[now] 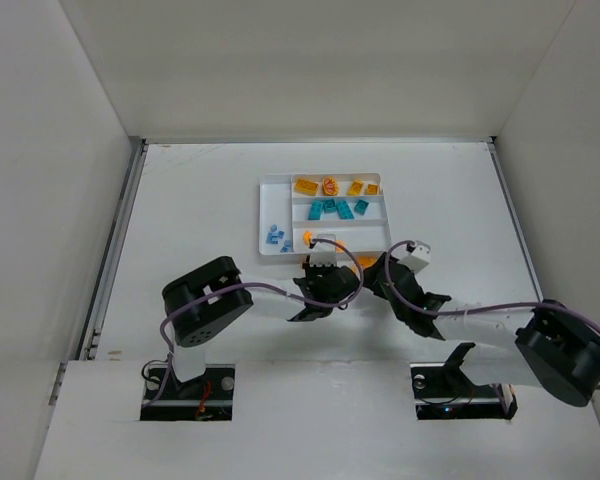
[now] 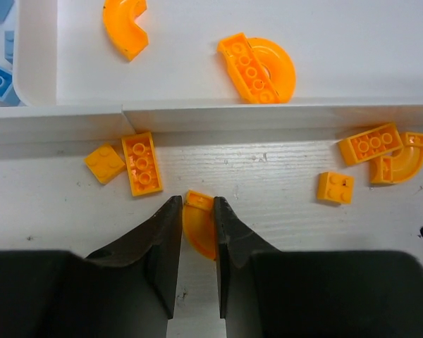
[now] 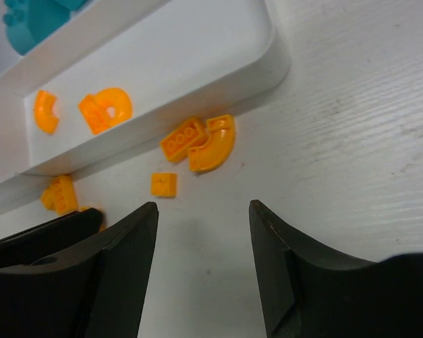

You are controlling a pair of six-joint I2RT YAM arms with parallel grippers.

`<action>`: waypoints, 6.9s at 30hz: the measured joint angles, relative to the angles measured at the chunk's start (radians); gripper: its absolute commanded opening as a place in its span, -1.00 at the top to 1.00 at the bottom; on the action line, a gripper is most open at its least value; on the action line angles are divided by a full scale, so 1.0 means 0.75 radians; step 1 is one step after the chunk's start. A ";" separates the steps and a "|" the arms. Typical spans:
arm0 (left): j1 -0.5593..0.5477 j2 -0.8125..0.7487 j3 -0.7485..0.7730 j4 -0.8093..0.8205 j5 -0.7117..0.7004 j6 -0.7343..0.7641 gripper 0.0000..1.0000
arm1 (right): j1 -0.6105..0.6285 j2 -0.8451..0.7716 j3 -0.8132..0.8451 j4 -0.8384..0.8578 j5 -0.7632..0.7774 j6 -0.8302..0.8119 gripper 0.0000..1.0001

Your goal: Sort the legos into containers by color

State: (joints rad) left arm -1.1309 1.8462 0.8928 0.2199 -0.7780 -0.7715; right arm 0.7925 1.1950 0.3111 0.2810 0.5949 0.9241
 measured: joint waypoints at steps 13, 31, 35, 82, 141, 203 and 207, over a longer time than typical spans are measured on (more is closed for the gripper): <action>-0.063 -0.306 -0.280 -0.007 0.143 0.038 0.78 | -0.029 0.369 0.325 -0.217 0.123 0.002 -0.13; 0.064 -0.760 -0.487 0.042 0.209 0.104 0.75 | 0.143 0.639 0.620 -0.488 0.348 0.111 0.34; 0.092 -0.779 -0.497 0.041 0.226 0.110 0.75 | 0.284 0.613 0.592 -0.506 0.349 0.172 0.35; 0.375 -0.603 -0.237 0.090 0.408 0.159 0.75 | 0.508 0.114 0.310 -0.536 0.175 0.042 -0.12; 0.131 -0.599 -0.417 0.132 0.468 0.187 0.14 | 0.253 0.042 0.320 -0.442 -0.185 -0.402 0.71; 0.438 -0.545 -0.230 0.101 0.536 0.136 0.74 | 0.201 0.621 0.429 0.194 -0.309 -0.631 0.05; 0.454 -0.470 -0.158 0.108 0.578 0.140 0.74 | 0.202 0.656 0.454 0.212 -0.310 -0.655 0.27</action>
State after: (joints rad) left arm -0.7902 1.4933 0.7746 0.3008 -0.3443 -0.6666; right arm 0.9443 1.6867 0.6518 0.4397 0.3622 0.4332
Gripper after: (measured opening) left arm 0.170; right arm 0.413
